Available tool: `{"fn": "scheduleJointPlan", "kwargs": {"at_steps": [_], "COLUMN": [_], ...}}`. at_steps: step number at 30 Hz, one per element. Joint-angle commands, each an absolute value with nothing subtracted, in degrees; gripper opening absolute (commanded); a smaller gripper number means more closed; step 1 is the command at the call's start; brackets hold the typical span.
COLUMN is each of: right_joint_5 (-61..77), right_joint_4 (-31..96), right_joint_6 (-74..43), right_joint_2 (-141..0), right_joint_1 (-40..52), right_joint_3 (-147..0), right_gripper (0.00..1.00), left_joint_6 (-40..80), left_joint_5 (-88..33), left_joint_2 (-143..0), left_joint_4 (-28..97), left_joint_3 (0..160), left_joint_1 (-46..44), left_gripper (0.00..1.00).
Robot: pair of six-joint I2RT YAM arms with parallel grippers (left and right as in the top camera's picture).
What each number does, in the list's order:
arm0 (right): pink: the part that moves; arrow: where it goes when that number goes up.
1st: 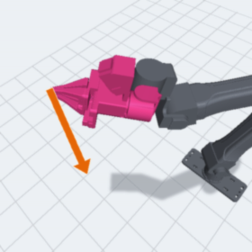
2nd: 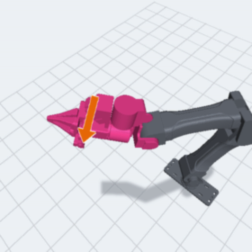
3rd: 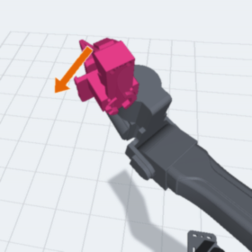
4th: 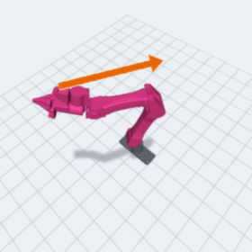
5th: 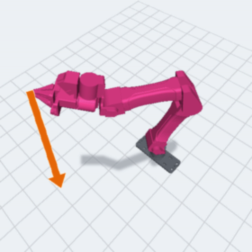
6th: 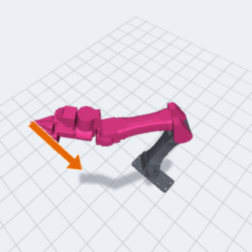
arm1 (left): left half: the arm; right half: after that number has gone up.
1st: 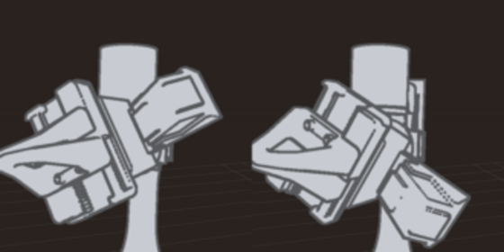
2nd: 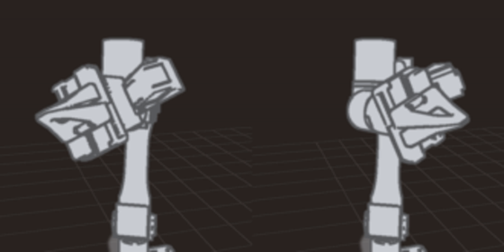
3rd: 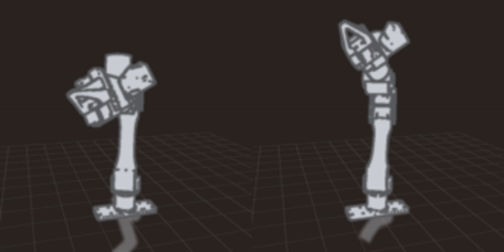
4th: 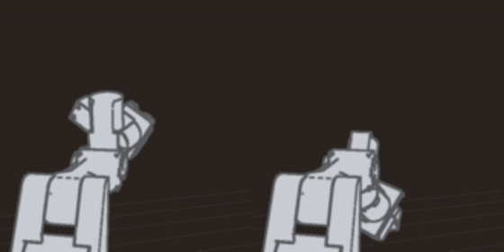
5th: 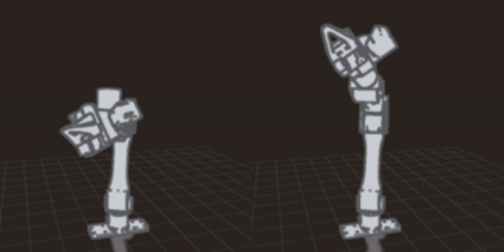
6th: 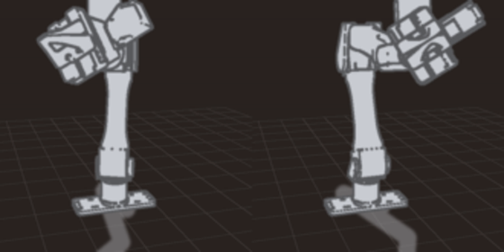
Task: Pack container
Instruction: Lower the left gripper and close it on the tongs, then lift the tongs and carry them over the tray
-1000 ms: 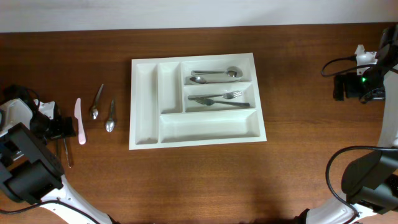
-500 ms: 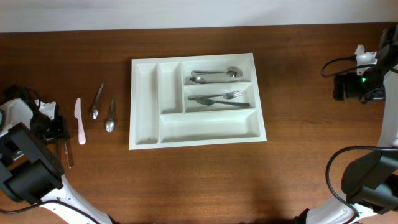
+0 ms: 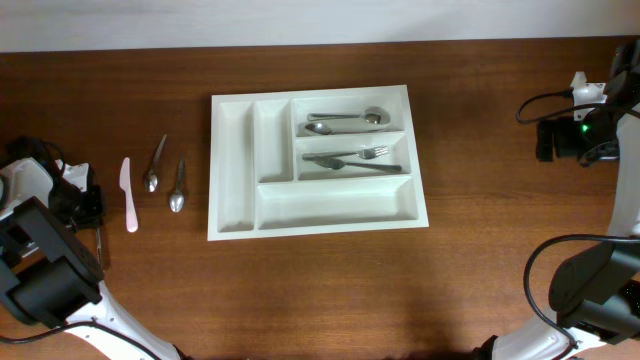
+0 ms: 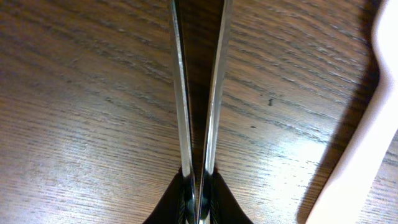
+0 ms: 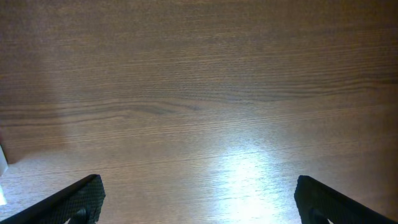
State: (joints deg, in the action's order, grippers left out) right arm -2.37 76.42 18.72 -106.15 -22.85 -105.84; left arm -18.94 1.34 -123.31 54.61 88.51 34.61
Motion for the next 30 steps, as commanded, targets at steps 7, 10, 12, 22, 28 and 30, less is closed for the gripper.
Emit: {"fn": "scheduleJointPlan", "kwargs": {"at_steps": [7,10,12,22,28,30], "right_joint_5": [-2.83,-2.83,-2.83,-2.83,-2.83,-2.83], "right_joint_4": [76.44,76.42,76.44,76.42,76.42,76.44], "right_joint_6": [19.07,19.07,19.07,19.07,19.07,19.07], "right_joint_2": [-106.24,-106.24,-106.24,-106.24,-106.24,-106.24], "right_joint_1": [-22.9,-22.9,-22.9,-22.9,-22.9,-22.9], "right_joint_3": [-105.69,-105.69,-105.69,-105.69,-105.69,-105.69], "right_gripper": [0.99,0.99,0.99,0.99,0.99,0.99], "left_joint_6": [-14.61,-14.63,-14.66,-21.06,-26.74,-28.38], "left_joint_5": [-4.19,-7.92,-9.63,-14.28,-14.63,-15.38], "left_joint_2": [-125.56,-125.56,-125.56,-125.56,-125.56,-125.56], "left_joint_4": [61.87,65.65,67.99,78.85,85.19,86.48], "left_joint_3": [98.43,105.38,109.65,124.9,128.53,128.81], "left_joint_1": [34.65,34.22,33.5,23.18,10.02,5.78], "left_gripper": [0.02,0.02,0.02,0.02,0.02,0.02]}}
